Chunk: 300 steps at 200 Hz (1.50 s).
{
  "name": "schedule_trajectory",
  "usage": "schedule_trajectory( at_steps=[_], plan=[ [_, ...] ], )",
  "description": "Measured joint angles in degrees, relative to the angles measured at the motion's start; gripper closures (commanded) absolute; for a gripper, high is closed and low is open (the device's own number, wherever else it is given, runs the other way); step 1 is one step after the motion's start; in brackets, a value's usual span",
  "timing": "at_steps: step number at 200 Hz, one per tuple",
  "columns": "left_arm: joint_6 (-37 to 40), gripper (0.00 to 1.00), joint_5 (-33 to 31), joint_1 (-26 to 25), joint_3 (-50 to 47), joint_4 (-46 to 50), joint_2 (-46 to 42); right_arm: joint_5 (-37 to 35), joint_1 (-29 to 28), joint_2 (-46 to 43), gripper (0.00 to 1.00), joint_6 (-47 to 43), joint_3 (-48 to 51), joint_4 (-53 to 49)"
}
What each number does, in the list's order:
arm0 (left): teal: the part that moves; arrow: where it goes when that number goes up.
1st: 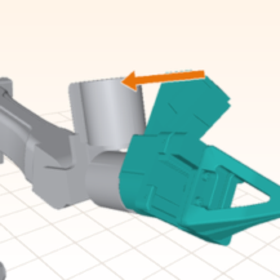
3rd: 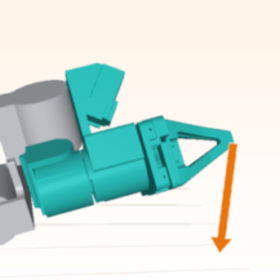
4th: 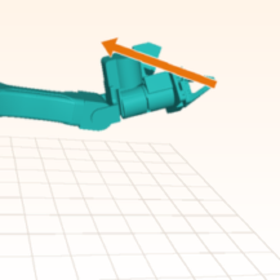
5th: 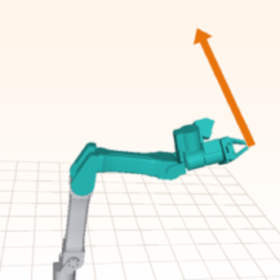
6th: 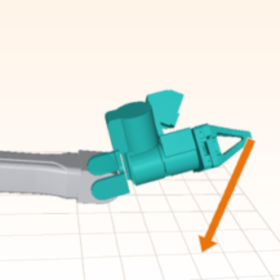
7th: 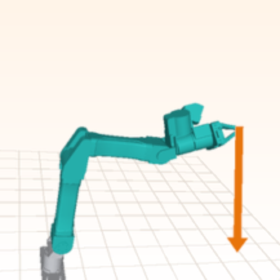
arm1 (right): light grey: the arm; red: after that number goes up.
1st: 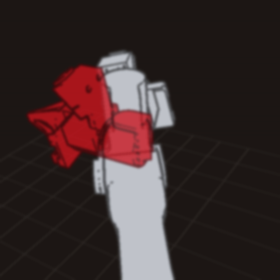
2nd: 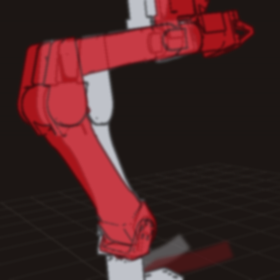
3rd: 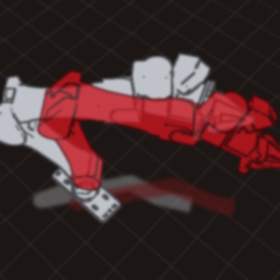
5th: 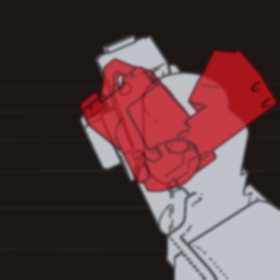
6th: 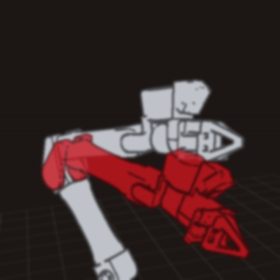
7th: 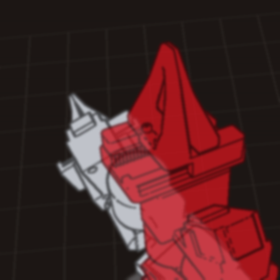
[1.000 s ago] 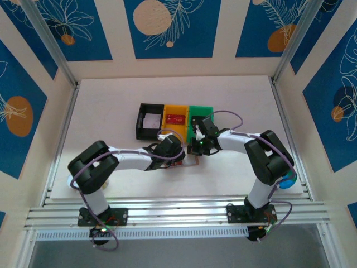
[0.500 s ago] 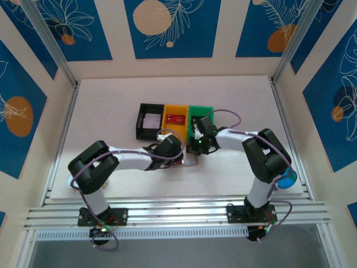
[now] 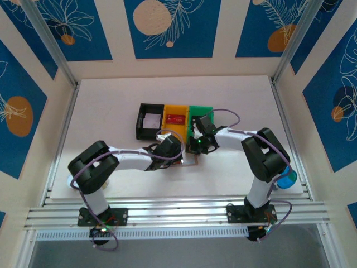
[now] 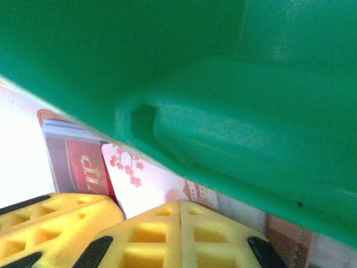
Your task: Take the credit cards out of the card holder
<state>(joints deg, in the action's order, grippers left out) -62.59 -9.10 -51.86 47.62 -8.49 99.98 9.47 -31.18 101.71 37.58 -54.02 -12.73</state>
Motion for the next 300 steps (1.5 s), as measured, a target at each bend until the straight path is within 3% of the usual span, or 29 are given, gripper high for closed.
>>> schedule_trajectory(
  at_steps=[176,300],
  plan=[
    [0.1,1.0,-0.6,-0.6,-5.4,-2.6,-5.9,1.4,-0.7,-6.7,1.0,-1.5,4.7,4.0],
    [1.0,0.91,-0.4,-0.6,-0.6,2.3,-5.0,-6.3,-0.2,-6.8,1.0,-1.4,5.0,0.5]
  ],
)
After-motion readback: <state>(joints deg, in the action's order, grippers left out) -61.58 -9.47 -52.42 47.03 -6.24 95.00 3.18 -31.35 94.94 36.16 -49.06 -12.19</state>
